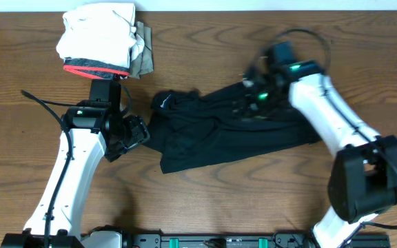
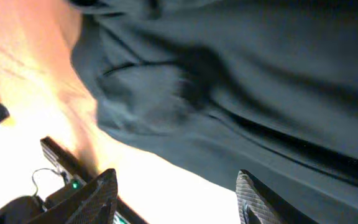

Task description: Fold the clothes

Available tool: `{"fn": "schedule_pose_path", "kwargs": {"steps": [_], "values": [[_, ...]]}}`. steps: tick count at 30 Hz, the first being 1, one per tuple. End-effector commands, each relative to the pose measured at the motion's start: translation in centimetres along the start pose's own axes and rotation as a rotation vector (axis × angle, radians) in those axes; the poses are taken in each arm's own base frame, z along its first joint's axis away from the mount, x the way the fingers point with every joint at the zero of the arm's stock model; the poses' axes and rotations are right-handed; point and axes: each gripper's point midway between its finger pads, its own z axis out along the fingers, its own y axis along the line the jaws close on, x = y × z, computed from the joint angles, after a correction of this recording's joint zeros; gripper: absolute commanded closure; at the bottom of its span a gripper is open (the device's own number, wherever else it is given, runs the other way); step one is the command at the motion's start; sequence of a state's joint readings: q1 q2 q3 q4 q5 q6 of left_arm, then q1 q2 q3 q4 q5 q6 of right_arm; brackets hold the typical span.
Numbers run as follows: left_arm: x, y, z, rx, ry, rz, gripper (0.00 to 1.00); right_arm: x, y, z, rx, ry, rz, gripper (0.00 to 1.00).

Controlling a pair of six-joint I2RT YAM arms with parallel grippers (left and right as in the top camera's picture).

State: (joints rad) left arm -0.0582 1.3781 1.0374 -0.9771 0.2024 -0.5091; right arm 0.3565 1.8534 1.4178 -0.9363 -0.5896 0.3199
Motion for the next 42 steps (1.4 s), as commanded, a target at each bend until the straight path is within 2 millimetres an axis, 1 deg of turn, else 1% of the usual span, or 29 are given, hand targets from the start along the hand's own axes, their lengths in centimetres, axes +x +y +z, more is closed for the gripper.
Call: {"fn": "schedule_pose_path", "kwargs": {"steps": [1, 3, 7, 8, 11, 15, 20, 23, 28, 31, 34, 37, 42], "values": [[0.1, 1.1, 0.0, -0.033, 0.004, -0.048, 0.23, 0.8, 2.1, 1.6, 0.078, -0.028, 0.132, 0.41], [0.3, 1.7, -0.1, -0.047, 0.017, -0.065, 0.22, 1.4, 2.7, 2.7, 0.149, -0.056, 0.191, 0.41], [0.9, 3.0, -0.3, -0.083, 0.048, -0.091, 0.22, 2.5, 4.1, 4.4, 0.207, -0.096, 0.239, 0.41], [1.0, 3.2, -0.3, -0.088, 0.055, -0.096, 0.22, 2.7, 4.2, 4.7, 0.222, -0.107, 0.252, 0.40], [1.5, 3.5, -0.4, -0.100, 0.077, -0.091, 0.22, 3.2, 4.5, 5.2, 0.262, -0.131, 0.275, 0.33], [2.1, 3.8, -0.5, -0.111, 0.101, -0.046, 0.22, 3.6, 4.3, 5.5, 0.271, -0.130, 0.300, 0.30], [2.0, 3.8, -0.4, -0.110, 0.099, -0.047, 0.22, 3.5, 3.6, 6.4, 0.261, -0.145, 0.311, 0.28], [2.0, 3.8, -0.4, -0.109, 0.097, -0.047, 0.21, 3.6, 3.2, 7.1, 0.249, -0.148, 0.314, 0.28], [2.0, 3.8, -0.4, -0.109, 0.097, -0.047, 0.21, 2.9, 3.4, 7.7, 0.218, -0.180, 0.290, 0.26], [2.1, 3.8, -0.4, -0.110, 0.101, -0.047, 0.21, 3.2, 2.6, 8.2, 0.229, -0.186, 0.332, 0.26], [2.1, 3.8, -0.5, -0.110, 0.101, -0.047, 0.22, 3.3, 2.2, 8.7, 0.226, -0.187, 0.339, 0.26], [2.0, 3.8, -0.4, -0.110, 0.101, -0.047, 0.22, 3.3, 2.3, 9.2, 0.215, -0.185, 0.333, 0.26], [2.1, 3.8, -0.4, -0.110, 0.101, -0.047, 0.21, 2.0, 2.9, 10.4, 0.168, -0.208, 0.312, 0.25]]}}
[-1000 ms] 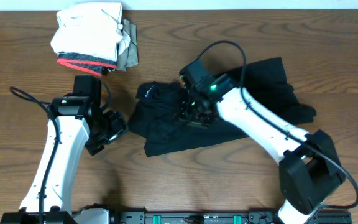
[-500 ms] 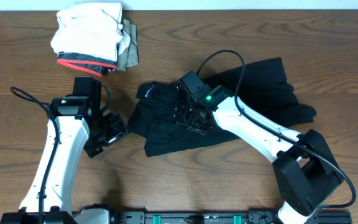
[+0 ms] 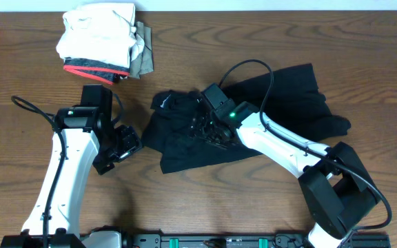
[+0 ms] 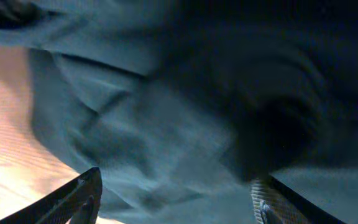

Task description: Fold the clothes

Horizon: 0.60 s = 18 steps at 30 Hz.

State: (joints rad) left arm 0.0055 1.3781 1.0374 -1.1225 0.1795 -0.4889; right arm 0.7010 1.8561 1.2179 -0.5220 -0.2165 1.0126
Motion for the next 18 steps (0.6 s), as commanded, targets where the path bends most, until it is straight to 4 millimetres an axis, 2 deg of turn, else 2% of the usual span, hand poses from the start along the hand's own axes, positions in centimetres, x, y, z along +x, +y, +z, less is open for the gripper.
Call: {"fn": "schedule_pose_path", "kwargs": {"steps": [1, 7, 13, 18], "values": [[0.1, 0.4, 0.1, -0.014, 0.001, 0.015, 0.22, 0.1, 0.1, 1.4, -0.009, 0.010, 0.007, 0.25], [0.3, 0.5, 0.1, -0.018, 0.007, 0.014, 0.22, 0.5, -0.1, 2.9, -0.010, 0.043, 0.012, 0.28], [0.1, 0.4, 0.1, -0.014, -0.001, 0.015, 0.22, 0.1, 0.7, 2.9, -0.046, 0.032, -0.001, 0.33], [0.0, 0.4, 0.1, -0.013, -0.002, 0.015, 0.22, 0.8, 1.2, 2.9, -0.074, 0.072, -0.001, 0.37]]}}
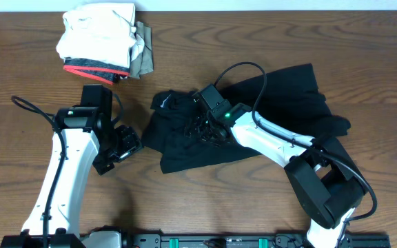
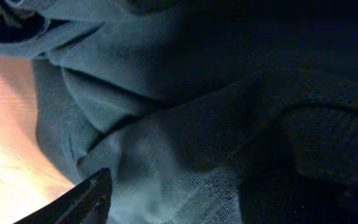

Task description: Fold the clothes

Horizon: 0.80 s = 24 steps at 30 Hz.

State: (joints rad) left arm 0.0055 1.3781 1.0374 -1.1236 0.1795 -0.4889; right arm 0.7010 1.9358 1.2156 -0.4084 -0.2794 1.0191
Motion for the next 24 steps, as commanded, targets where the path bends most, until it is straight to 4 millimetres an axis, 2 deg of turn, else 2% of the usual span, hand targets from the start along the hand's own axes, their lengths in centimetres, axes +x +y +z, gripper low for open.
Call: {"fn": "schedule_pose_path", "kwargs": {"steps": [1, 3, 10, 17, 22, 23, 24], "values": [[0.0, 0.4, 0.1, -0.012, -0.004, 0.016, 0.21, 0.7, 0.4, 0.3, -0.018, 0.033, -0.001, 0.38], [0.0, 0.3, 0.1, -0.011, -0.005, 0.016, 0.22, 0.7, 0.5, 0.3, -0.024, 0.030, -0.003, 0.42], [0.0, 0.4, 0.1, -0.011, -0.004, 0.016, 0.22, -0.1, 1.8, 0.2, -0.073, 0.000, -0.020, 0.68], [0.0, 0.4, 0.1, -0.011, -0.004, 0.016, 0.22, -2.0, 4.7, -0.3, -0.187, -0.089, -0.061, 0.92], [0.0, 0.4, 0.1, -0.011, -0.004, 0.020, 0.22, -3.8, 6.0, -0.6, -0.225, -0.187, -0.077, 0.91], [0.0, 0.4, 0.1, -0.011, -0.004, 0.025, 0.22, -4.0, 6.0, -0.6, -0.220, -0.202, -0.076, 0.87], [0.0, 0.3, 0.1, -0.011, -0.004, 0.032, 0.21, -4.2, 5.9, -0.6, -0.216, -0.209, -0.080, 0.77]]}}
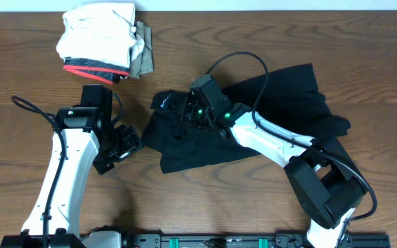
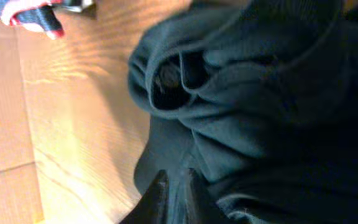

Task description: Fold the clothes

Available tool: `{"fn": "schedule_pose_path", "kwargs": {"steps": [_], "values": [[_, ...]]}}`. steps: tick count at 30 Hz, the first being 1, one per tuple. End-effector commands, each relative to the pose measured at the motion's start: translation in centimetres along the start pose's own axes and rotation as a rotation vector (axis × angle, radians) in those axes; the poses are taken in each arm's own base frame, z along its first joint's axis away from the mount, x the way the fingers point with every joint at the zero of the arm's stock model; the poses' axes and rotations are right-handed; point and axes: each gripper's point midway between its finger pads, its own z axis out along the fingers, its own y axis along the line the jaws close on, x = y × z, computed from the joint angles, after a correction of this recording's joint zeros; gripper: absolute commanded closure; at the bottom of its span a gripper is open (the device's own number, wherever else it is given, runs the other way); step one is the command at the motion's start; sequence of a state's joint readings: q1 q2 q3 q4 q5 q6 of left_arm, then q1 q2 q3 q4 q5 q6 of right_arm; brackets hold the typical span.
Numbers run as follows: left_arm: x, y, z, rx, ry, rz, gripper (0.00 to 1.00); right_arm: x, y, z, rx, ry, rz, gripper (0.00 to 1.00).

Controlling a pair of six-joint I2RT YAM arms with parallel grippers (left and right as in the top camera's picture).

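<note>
A black garment (image 1: 281, 110) lies crumpled across the middle of the wooden table (image 1: 364, 41), and its left part is bunched into folds (image 2: 241, 93). My right gripper (image 1: 188, 114) sits over that bunched left part. In the right wrist view the right gripper (image 2: 176, 196) has its two fingers (image 2: 157, 198) close together with a ridge of dark cloth pinched between them. My left gripper (image 1: 126, 141) rests on the wood just left of the garment's edge, apart from the cloth. Whether it is open or shut does not show.
A stack of folded clothes (image 1: 98, 38), white on top with a red-edged piece under it, sits at the table's back left. Bare wood lies in front of the garment and to its right. The right arm's cable (image 1: 236, 65) loops above the cloth.
The right gripper's fingers stood wide apart over the crumpled cloth; now they are pinched on a fold, a little further left and back. The left arm has not moved.
At first the right gripper was over the garment's right part and the left gripper touched its left edge. Then the right part lay spread to the right, the right gripper open over the left folds, the left arm drawn back. Now it grips a fold there.
</note>
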State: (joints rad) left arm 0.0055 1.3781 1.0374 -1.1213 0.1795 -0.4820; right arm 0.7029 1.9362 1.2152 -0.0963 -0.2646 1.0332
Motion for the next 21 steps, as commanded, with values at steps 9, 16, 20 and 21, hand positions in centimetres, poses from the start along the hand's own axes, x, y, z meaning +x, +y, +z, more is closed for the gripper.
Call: {"fn": "schedule_pose_path", "kwargs": {"steps": [9, 16, 20, 21], "values": [[0.4, -0.2, 0.0, 0.022, 0.013, 0.112, 0.22, -1.7, -1.0, -1.7, 0.084, -0.049, -0.114, 0.77], [0.0, -0.4, 0.0, 0.031, -0.004, 0.105, 0.21, 0.4, -1.9, -7.2, 0.203, 0.030, -0.073, 0.50], [-0.2, -0.6, 0.0, 0.036, -0.012, 0.103, 0.22, 2.9, -2.7, -6.8, 0.248, 0.100, -0.082, 0.39], [-0.2, -0.6, 0.0, 0.036, -0.013, 0.103, 0.21, 3.3, -2.5, -6.5, 0.246, 0.109, -0.089, 0.39]]}}
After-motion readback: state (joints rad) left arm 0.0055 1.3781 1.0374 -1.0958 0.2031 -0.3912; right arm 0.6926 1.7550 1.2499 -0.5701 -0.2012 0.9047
